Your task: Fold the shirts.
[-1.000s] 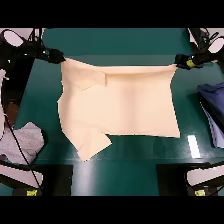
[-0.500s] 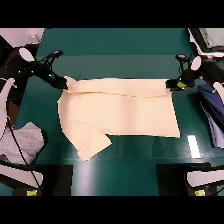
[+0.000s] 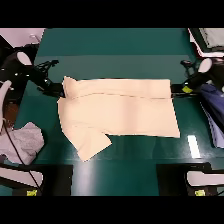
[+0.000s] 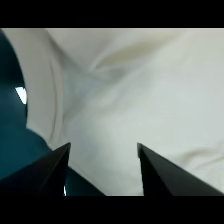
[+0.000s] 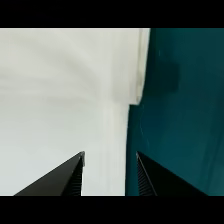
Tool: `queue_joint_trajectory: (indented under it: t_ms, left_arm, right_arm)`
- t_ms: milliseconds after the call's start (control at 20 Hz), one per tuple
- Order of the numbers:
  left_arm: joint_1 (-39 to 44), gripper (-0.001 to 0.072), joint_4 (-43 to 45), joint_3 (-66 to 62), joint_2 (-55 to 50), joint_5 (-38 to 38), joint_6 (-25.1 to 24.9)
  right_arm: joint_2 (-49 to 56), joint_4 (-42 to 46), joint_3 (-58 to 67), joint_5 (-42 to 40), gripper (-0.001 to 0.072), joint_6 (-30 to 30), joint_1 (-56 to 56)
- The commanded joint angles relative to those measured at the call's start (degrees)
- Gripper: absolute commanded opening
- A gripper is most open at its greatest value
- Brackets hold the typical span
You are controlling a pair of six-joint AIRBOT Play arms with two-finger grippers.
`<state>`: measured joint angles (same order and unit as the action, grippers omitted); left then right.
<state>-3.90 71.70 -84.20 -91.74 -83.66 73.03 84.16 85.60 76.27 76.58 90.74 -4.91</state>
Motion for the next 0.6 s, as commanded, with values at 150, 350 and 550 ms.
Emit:
queue_joint_trajectory:
  t_ms: [150,350,550]
  left_arm:
    - [-0.8,0.0486,-0.2,26.4,20.9,6.0,8.5]
    - [3.3,0.0486,-0.3,42.3,31.1,6.8,12.2]
    - [9.0,0.0486,-3.5,48.4,32.2,8.3,13.6]
  right_arm:
    - [-15.5,-6.0,-11.5,1.1,0.039,-2.5,-6.3]
    - [-19.2,-12.7,-16.9,-3.7,0.039,-3.7,-7.3]
    - [-19.2,-12.6,-16.9,-3.7,0.039,-3.8,-5.3]
